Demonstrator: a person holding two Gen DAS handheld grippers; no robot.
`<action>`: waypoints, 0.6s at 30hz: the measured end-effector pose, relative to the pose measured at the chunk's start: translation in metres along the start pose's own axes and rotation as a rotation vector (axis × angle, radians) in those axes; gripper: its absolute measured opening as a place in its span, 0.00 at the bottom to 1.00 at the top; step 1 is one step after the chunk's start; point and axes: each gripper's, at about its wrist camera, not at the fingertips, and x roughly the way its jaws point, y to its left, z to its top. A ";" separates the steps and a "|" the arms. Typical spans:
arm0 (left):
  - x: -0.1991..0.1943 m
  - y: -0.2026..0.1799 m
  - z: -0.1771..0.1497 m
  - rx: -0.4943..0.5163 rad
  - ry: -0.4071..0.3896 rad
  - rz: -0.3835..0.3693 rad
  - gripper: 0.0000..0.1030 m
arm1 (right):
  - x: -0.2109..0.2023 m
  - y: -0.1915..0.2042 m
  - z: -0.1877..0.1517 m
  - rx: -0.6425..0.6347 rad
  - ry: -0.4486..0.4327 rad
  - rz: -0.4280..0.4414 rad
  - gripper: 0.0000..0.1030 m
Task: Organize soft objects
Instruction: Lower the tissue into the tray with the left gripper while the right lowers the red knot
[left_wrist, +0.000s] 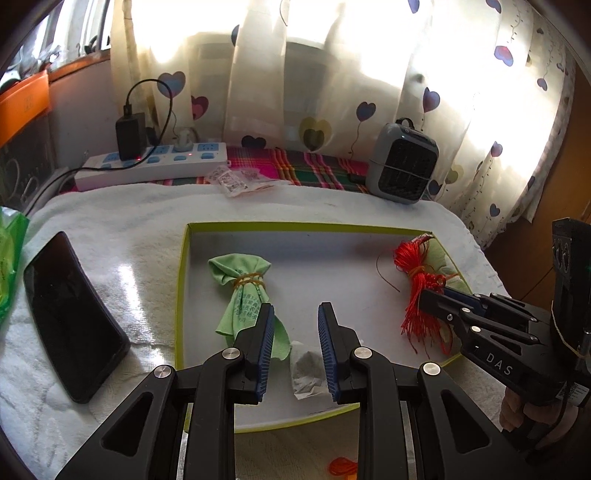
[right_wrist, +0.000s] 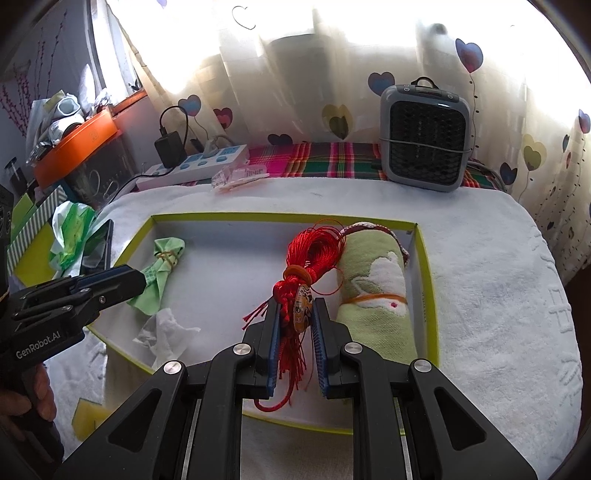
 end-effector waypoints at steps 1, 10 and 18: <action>0.001 0.000 0.000 -0.001 0.002 0.002 0.22 | 0.002 0.000 0.000 0.000 0.004 0.001 0.17; 0.006 0.000 -0.002 0.004 0.017 0.033 0.23 | 0.009 0.003 -0.002 -0.024 0.014 -0.010 0.17; 0.007 0.000 -0.006 0.017 0.024 0.072 0.29 | 0.010 0.006 -0.004 -0.045 0.012 -0.035 0.17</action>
